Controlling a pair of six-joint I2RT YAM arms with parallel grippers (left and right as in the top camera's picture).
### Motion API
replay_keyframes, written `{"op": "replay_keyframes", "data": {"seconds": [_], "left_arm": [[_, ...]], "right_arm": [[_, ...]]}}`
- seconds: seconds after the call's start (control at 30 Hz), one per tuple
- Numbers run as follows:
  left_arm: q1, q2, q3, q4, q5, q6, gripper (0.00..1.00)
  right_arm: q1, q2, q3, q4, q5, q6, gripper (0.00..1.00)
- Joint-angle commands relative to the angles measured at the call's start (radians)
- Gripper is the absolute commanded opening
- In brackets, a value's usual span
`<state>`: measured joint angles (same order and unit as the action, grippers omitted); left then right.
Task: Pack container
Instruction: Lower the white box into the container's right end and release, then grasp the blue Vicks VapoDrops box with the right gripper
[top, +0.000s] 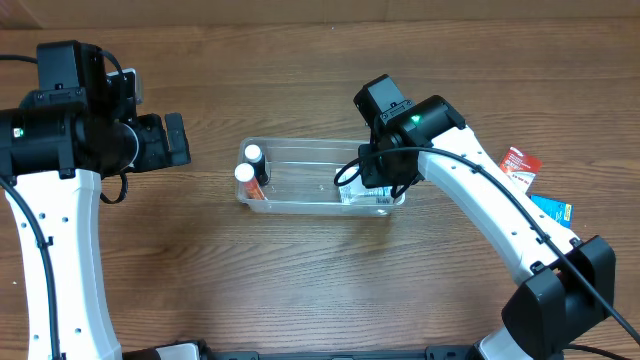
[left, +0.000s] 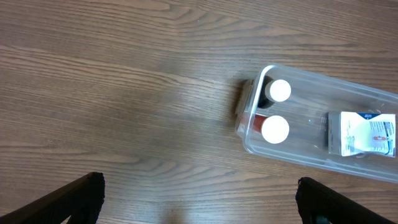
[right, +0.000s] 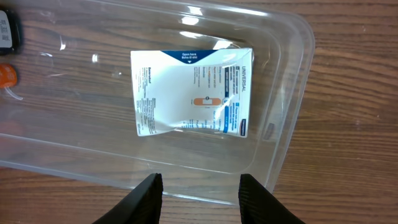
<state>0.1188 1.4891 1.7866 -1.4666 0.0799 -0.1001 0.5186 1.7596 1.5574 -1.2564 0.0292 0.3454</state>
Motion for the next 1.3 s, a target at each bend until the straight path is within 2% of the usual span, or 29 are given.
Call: {"op": "replay_keyframes", "data": {"seconds": [0.0,0.23,0.37,0.43,0.57,0.7,0.87,1.07,1.27], "left_arm": [[0.005,0.003,0.015,0.0,0.014,0.019,1.0],[0.005,0.003,0.015,0.0,0.014,0.018,1.0],[0.005,0.003,0.015,-0.002,0.014,0.019,1.0],[0.005,0.003,0.015,-0.002,0.014,0.019,1.0],[0.005,0.003,0.015,-0.002,0.014,0.019,1.0],[0.005,0.003,0.015,-0.002,0.014,0.018,1.0],[0.005,0.003,0.015,-0.002,0.014,0.018,1.0],[0.005,0.003,0.015,-0.003,0.015,0.018,1.0],[0.005,0.003,0.015,-0.003,0.015,0.018,1.0]], "right_arm": [[-0.018,-0.037,0.021,0.006,-0.008,-0.002,0.42],[-0.076,-0.144,0.022,-0.014,0.008,0.026,0.43],[-0.217,-0.249,0.022,-0.017,0.021,0.107,0.5],[-0.358,-0.293,0.022,-0.043,0.021,0.107,0.89],[-0.595,-0.293,0.016,-0.127,0.021,0.04,1.0],[-0.801,-0.255,-0.003,-0.181,0.019,-0.043,1.0],[-0.976,-0.233,-0.136,-0.093,-0.042,-0.116,1.0],[-1.035,-0.196,-0.328,0.084,0.035,-0.223,1.0],[-1.036,-0.163,-0.36,0.137,0.068,-0.299,1.0]]}}
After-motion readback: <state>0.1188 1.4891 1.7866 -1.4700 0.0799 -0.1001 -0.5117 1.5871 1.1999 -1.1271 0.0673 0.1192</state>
